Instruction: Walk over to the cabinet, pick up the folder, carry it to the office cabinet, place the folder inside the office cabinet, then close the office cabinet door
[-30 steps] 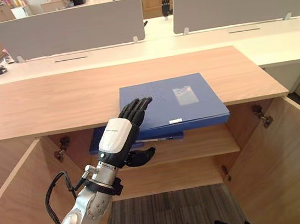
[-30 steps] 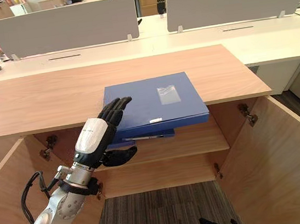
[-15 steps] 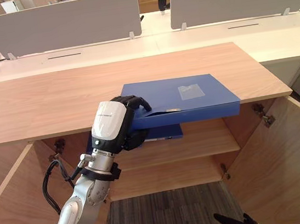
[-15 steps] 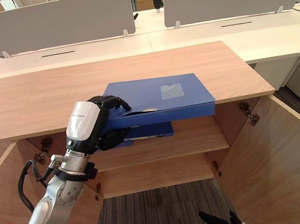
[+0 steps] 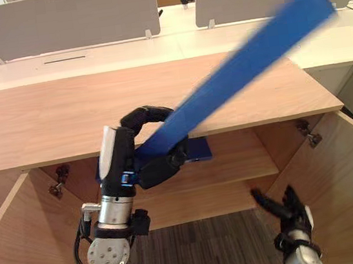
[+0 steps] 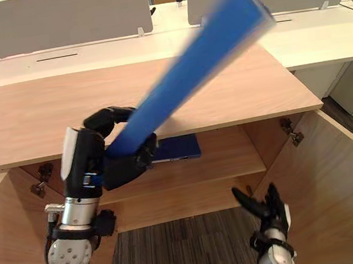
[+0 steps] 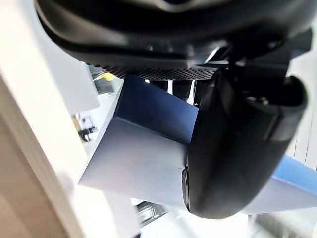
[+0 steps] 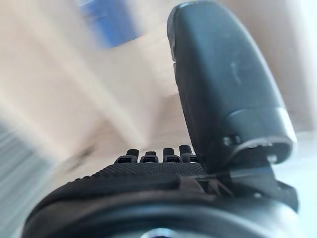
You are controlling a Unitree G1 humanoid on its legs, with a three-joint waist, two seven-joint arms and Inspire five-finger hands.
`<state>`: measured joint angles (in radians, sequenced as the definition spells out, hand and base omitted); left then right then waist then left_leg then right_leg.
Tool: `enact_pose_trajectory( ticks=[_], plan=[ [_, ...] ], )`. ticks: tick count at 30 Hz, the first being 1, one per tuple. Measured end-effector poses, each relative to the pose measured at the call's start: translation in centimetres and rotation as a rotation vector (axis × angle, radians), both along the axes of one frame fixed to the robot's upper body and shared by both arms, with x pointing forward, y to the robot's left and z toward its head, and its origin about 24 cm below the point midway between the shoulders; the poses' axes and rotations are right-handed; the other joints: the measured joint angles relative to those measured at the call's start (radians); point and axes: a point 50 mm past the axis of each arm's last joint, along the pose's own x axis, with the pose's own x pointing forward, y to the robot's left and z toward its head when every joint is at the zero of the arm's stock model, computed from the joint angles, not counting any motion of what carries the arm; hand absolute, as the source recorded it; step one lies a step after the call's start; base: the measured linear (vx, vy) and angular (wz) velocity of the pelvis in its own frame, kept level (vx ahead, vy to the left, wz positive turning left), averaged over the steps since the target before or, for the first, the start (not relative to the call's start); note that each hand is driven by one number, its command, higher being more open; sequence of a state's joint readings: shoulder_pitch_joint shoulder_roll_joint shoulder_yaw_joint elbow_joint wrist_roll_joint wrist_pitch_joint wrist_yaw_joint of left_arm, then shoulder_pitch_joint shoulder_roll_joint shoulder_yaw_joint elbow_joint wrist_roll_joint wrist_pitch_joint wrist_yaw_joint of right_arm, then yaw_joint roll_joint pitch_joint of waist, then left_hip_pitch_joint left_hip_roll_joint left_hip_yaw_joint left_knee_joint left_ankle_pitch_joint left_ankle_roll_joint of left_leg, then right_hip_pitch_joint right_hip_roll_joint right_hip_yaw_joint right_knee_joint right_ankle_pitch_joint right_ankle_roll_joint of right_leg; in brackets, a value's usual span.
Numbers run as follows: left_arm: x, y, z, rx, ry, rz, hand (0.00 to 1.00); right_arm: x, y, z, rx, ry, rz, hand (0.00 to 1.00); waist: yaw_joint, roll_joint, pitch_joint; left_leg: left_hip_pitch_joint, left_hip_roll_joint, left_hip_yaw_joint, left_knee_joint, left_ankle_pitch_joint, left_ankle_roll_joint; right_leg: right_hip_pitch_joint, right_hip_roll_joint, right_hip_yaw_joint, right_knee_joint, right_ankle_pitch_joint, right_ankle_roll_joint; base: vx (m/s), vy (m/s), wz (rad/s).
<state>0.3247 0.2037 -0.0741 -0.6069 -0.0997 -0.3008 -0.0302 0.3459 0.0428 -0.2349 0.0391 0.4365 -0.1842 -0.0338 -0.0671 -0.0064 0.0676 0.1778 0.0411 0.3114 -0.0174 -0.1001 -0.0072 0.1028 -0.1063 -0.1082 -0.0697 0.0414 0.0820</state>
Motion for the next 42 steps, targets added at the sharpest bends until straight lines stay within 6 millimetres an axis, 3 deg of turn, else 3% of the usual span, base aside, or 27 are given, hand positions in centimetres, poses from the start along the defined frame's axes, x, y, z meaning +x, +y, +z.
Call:
enact_pose_trajectory(
  ticks=[2, 5, 7, 11, 15, 18, 19, 25, 35, 36, 42],
  plan=[
    [-0.6, 0.7, 0.2, -0.12, 0.013, -0.063, 0.0, 0.7, 0.0, 3.3, -0.004, -0.173, 0.029, 1.0, 0.003, 0.001, 0.001, -0.007, 0.003, 0.001, 0.016, -0.009, 0.0, 0.0, 0.0, 0.001, 0.0, 0.0, 0.0, -0.03, -0.035, -0.01],
    [-0.9, 0.8, 0.3, -0.216, 0.02, -0.122, 0.0, 1.4, 0.4, 6.5, -0.012, -0.335, 0.092, 1.0, 0.005, -0.001, 0.009, -0.009, 0.005, 0.002, 0.024, -0.013, -0.001, 0.0, 0.001, 0.004, 0.0, 0.0, 0.0, -0.02, -0.026, -0.01],
    [-1.0, 0.7, 0.2, -0.271, 0.037, -0.188, 0.0, 2.2, 1.4, 9.5, -0.031, -0.481, 0.204, 1.0, 0.008, -0.005, 0.017, -0.011, 0.006, 0.005, 0.029, -0.015, -0.001, -0.002, 0.002, 0.007, 0.0, 0.0, 0.0, -0.05, -0.046, -0.04],
    [-1.1, -0.2, -0.3, -0.311, 0.087, -0.29, 0.0, 4.2, 3.6, 13.1, -0.067, -0.659, 0.406, 1.0, 0.011, -0.005, 0.018, -0.012, 0.007, 0.01, 0.033, -0.019, -0.001, -0.003, 0.003, 0.013, 0.0, 0.0, 0.0, -0.04, -0.04, -0.04],
    [-1.1, -1.4, -1.0, -0.328, 0.142, -0.402, 0.0, 5.6, 5.3, 15.0, -0.122, -0.741, 0.572, 1.0, 0.027, -0.005, 0.018, -0.014, 0.007, 0.008, 0.034, -0.019, -0.001, -0.003, 0.003, 0.012, 0.0, 0.0, 0.0, -0.04, -0.038, 0.02],
    [-0.9, -1.4, -1.5, -0.369, 0.169, -0.426, 0.0, 6.4, 5.3, 15.6, -0.163, -0.747, 0.611, 1.0, 0.03, -0.005, 0.018, -0.02, 0.007, 0.001, 0.037, -0.019, -0.001, -0.004, 0.002, 0.008, 0.001, 0.001, 0.0, -0.04, -0.045, 0.06],
    [-0.9, -1.3, -1.7, -0.389, 0.181, -0.431, 0.0, 6.7, 5.3, 15.7, -0.182, -0.741, 0.632, 0.0, 0.03, -0.005, 0.018, -0.021, 0.007, 0.001, 0.038, -0.019, -0.001, -0.005, 0.002, 0.008, 0.002, 0.001, 0.0, -0.05, -0.046, 0.01],
    [-0.6, -1.0, -2.8, -0.436, 0.244, -0.447, 0.0, 8.3, 5.4, 15.6, -0.267, -0.687, 0.723, 0.0, 0.031, -0.005, 0.018, -0.027, 0.008, -0.004, 0.041, -0.019, -0.001, -0.007, 0.001, 0.003, 0.004, 0.001, 0.0, -0.05, -0.041, 0.03],
    [-0.4, -0.3, -3.4, -0.495, 0.268, -0.424, 0.0, 8.9, 5.5, 16.3, -0.267, -0.71, 0.777, 0.0, 0.053, -0.004, 0.017, -0.045, 0.009, -0.023, 0.052, -0.019, 0.0, -0.01, -0.002, -0.014, 0.005, 0.001, 0.0, -0.04, -0.038, 0.06],
    [-0.4, -0.1, -3.4, -0.477, 0.261, -0.404, 1.0, 9.0, 5.6, 16.4, -0.27, -0.716, 0.781, 0.0, 0.053, -0.004, 0.017, -0.045, 0.009, -0.024, 0.053, -0.019, 0.0, -0.01, -0.002, -0.014, 0.006, 0.001, 0.0, -0.05, -0.036, 0.04],
    [-0.2, 0.8, -3.0, -0.375, 0.211, -0.267, 1.0, 9.0, 6.8, 16.4, -0.272, -0.741, 0.792, 0.0, 0.064, -0.003, 0.016, -0.051, 0.008, -0.04, 0.056, -0.017, 0.001, -0.009, -0.004, -0.024, 0.011, 0.001, 0.0, -0.04, -0.031, 0.07]
  ],
)
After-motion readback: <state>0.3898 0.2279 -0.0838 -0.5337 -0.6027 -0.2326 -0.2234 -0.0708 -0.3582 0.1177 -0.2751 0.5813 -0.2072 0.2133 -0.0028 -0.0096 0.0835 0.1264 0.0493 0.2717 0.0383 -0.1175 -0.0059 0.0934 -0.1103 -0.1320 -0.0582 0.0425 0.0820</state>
